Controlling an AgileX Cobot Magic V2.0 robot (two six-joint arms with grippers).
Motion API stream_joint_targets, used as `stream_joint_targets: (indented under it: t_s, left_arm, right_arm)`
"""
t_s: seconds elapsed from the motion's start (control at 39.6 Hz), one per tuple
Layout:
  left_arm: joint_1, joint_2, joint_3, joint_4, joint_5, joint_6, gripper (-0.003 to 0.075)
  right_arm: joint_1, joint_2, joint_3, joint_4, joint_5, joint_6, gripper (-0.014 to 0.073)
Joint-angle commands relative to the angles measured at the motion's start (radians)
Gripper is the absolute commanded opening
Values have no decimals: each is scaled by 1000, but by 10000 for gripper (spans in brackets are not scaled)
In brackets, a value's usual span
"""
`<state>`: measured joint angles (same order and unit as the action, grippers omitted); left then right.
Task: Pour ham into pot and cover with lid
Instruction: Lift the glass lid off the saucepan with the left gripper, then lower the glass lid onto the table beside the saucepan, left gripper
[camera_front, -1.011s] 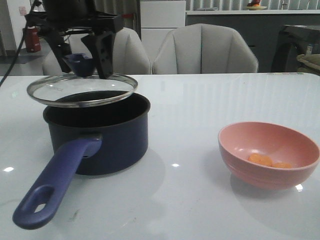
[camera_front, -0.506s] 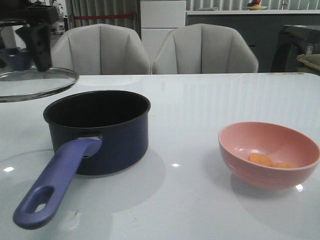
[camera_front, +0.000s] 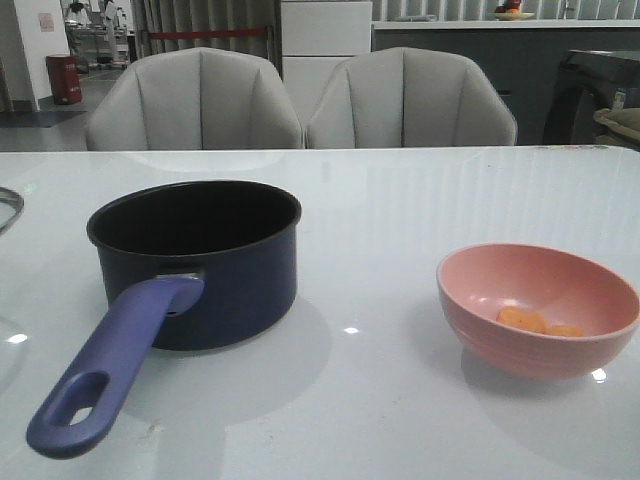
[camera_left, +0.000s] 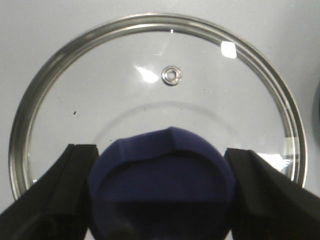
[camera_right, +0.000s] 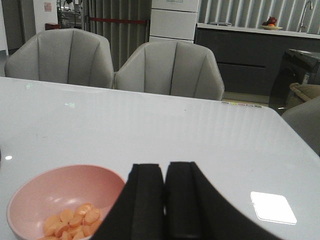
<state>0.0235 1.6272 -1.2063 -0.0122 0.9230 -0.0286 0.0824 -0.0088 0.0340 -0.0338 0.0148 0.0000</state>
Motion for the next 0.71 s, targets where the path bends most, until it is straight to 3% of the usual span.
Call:
stream_joint_targets:
  t_s: [0.0, 0.35, 0.68]
  left_arm:
    - [10, -51, 35, -14, -110, -10, 155]
    - [10, -49, 234, -42, -375, -10, 155]
    - [10, 23, 253, -46, -382, -10, 162]
  right_arm:
    - [-3, -20, 2, -2, -75, 0, 148]
    - [-3, -20, 2, -2, -75, 0, 148]
    - [-3, -20, 2, -2, -75, 0, 148]
